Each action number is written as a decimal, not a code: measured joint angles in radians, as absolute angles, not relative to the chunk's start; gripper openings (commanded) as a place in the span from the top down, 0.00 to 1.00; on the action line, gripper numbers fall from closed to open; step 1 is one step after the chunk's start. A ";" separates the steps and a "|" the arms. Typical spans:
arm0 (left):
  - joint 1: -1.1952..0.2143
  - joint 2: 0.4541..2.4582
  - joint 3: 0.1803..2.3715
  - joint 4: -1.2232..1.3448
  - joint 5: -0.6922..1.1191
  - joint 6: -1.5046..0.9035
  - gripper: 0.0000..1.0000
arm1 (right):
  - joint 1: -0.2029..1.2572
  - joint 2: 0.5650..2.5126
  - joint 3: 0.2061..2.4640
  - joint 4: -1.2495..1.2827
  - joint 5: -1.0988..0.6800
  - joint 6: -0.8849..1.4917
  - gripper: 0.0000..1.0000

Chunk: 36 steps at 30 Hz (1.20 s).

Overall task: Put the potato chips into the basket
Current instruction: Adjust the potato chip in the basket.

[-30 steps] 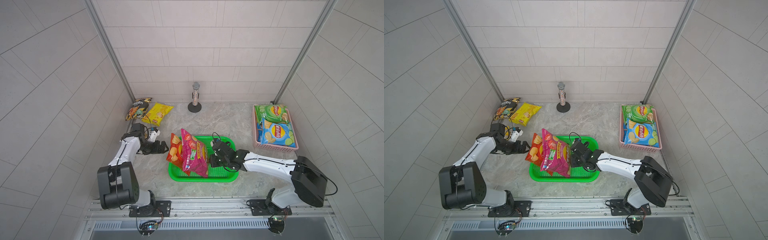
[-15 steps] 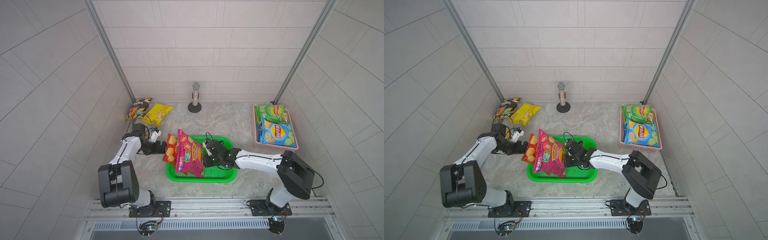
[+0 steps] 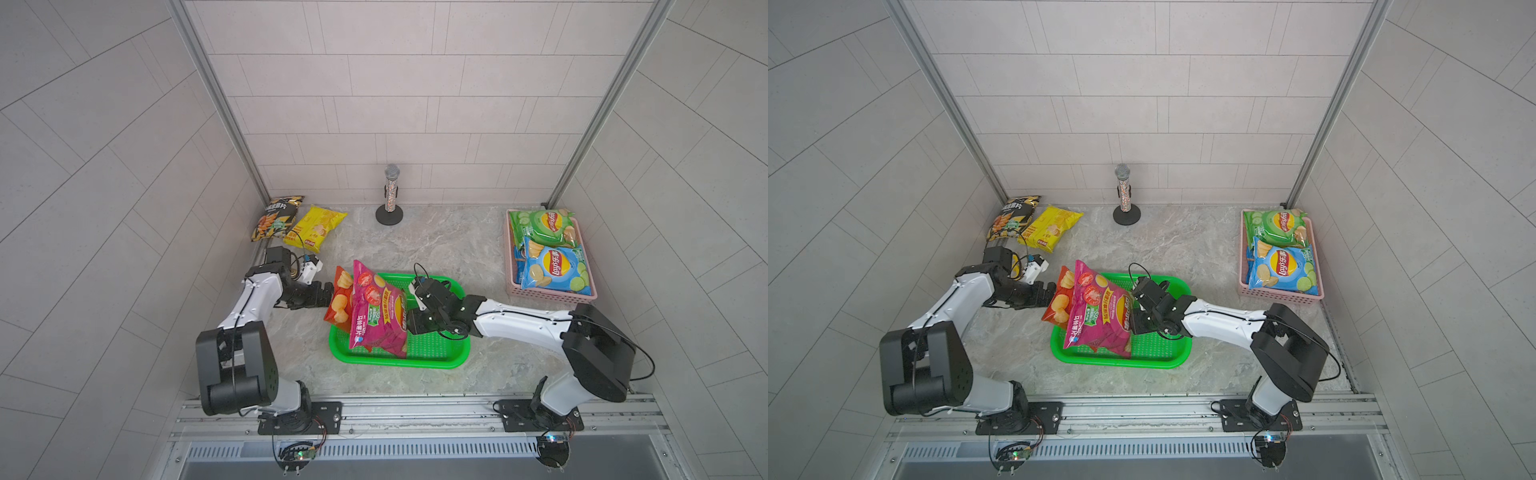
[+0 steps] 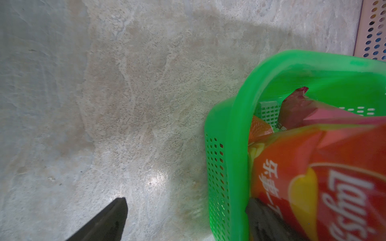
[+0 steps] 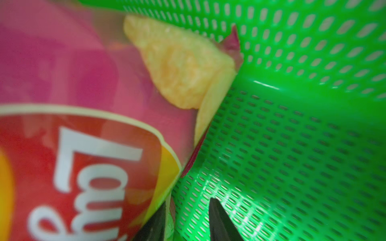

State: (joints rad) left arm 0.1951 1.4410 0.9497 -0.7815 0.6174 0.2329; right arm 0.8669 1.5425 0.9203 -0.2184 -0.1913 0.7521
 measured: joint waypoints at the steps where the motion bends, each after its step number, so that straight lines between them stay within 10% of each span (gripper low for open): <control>1: 0.196 1.436 0.950 -0.781 0.612 0.232 0.03 | 0.864 1.525 0.923 -0.241 -0.171 0.745 0.57; 36: 0.233 1.415 0.941 -0.795 0.588 0.263 0.02 | 0.973 1.509 0.944 -0.451 -0.224 0.606 0.54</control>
State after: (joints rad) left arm 0.2325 1.4155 0.9405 -0.7952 0.5877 0.2626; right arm 0.9730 1.5093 0.9436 -0.4507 -0.2245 0.6060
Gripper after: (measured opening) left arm 0.978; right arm 0.455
